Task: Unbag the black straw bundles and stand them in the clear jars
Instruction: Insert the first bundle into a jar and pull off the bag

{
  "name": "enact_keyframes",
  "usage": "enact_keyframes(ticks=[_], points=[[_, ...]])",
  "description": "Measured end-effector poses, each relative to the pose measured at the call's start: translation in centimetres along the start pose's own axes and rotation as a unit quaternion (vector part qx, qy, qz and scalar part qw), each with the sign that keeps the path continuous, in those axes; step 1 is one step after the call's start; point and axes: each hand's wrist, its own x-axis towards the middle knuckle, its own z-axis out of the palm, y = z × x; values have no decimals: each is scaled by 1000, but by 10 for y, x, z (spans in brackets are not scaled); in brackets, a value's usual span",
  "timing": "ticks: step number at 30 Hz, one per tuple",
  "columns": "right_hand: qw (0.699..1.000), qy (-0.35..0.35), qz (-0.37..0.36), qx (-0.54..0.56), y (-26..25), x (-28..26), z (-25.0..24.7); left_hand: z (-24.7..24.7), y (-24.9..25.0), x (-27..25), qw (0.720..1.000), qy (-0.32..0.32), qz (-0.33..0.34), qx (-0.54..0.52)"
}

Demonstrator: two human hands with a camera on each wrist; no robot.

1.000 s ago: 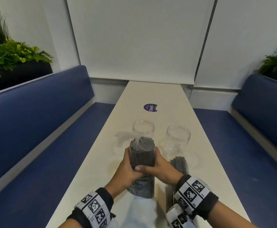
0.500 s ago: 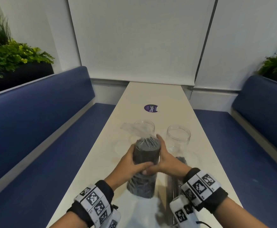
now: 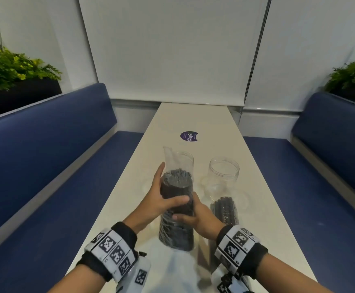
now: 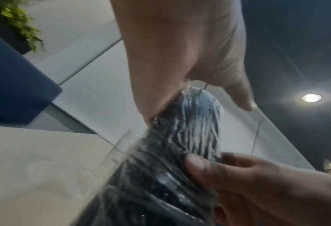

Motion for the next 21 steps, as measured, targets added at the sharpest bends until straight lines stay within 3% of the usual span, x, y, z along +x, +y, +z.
enact_keyframes(ticks=[3,8,14,21], points=[[1000,3,2,28,-6,-2,-3,13,-6,3,998,57,20,29],[987,1,-43,157,-26,-4,-23,25,-26,-14,994,77,56,48],[992,79,-65,79,-13,0,-8,30,-36,-23,995,12,66,79],[995,72,-25,66,8,0,1,15,-38,-24,997,-39,15,72]])
